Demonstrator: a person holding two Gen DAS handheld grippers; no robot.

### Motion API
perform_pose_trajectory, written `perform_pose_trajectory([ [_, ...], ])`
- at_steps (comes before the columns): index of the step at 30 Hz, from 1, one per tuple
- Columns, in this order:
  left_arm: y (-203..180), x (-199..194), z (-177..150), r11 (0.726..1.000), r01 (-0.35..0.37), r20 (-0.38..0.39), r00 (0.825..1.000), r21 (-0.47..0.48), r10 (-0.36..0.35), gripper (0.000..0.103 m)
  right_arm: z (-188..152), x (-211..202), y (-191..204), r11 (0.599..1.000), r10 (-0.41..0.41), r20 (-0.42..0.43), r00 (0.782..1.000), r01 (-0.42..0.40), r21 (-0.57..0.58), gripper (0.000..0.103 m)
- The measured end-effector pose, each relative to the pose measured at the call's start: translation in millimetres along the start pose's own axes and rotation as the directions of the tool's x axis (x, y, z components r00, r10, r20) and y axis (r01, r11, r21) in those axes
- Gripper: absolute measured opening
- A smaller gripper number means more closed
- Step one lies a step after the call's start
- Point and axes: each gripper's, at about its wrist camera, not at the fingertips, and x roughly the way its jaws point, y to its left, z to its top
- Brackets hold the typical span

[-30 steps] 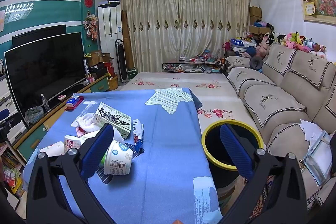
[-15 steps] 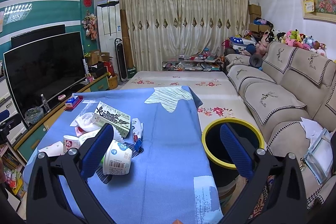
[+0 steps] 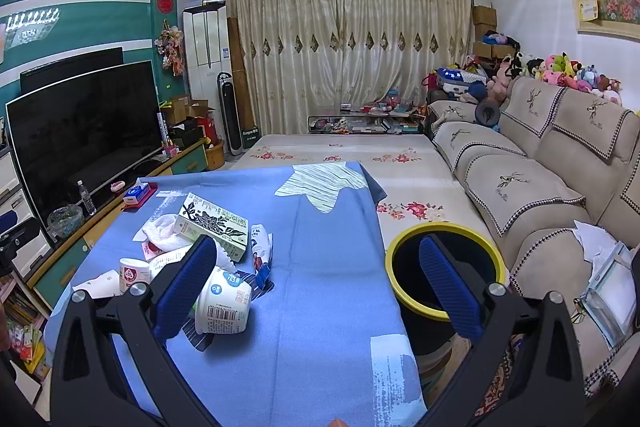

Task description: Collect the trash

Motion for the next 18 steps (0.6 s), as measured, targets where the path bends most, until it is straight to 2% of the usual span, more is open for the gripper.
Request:
perform_pose_trajectory([
  [18,0.3,0.4,-1.0,1.000,0.000,0.000,1.000,0.000,0.000,0.099,-1.0,2.0,0.5,1.000,0.002,-0.007,1.000,-0.002,0.001,0.097],
])
